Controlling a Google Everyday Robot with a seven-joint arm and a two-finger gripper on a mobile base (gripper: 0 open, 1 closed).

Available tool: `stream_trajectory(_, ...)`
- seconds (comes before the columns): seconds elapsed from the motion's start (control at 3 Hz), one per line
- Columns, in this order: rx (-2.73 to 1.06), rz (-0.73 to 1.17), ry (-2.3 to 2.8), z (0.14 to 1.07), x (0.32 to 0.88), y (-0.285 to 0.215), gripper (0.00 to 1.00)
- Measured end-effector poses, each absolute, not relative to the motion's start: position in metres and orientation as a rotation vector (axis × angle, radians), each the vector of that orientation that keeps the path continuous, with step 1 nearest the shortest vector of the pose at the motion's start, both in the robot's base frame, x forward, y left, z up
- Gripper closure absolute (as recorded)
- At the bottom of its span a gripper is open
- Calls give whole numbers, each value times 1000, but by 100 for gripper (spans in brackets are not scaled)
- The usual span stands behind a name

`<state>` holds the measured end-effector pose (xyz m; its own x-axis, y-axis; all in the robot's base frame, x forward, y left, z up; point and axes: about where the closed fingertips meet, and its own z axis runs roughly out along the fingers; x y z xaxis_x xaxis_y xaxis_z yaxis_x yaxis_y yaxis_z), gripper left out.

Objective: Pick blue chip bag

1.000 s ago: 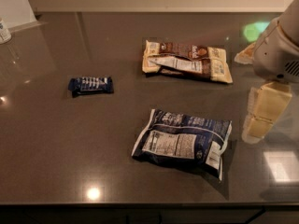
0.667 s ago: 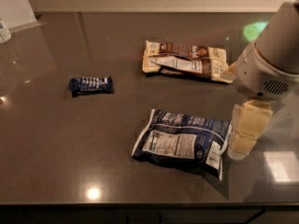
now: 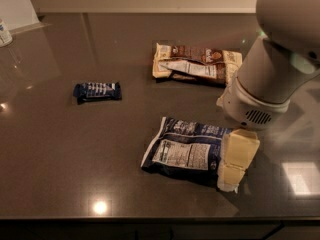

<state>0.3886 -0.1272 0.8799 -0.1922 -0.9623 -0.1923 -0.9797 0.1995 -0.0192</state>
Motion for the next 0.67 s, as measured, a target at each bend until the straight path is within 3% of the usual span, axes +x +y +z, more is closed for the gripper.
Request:
stream_trajectory(0.33,-1865,154,2332,869,388,-118,0)
stream_trajectory(0.67,-1847,159,2363,859,388,-113,19)
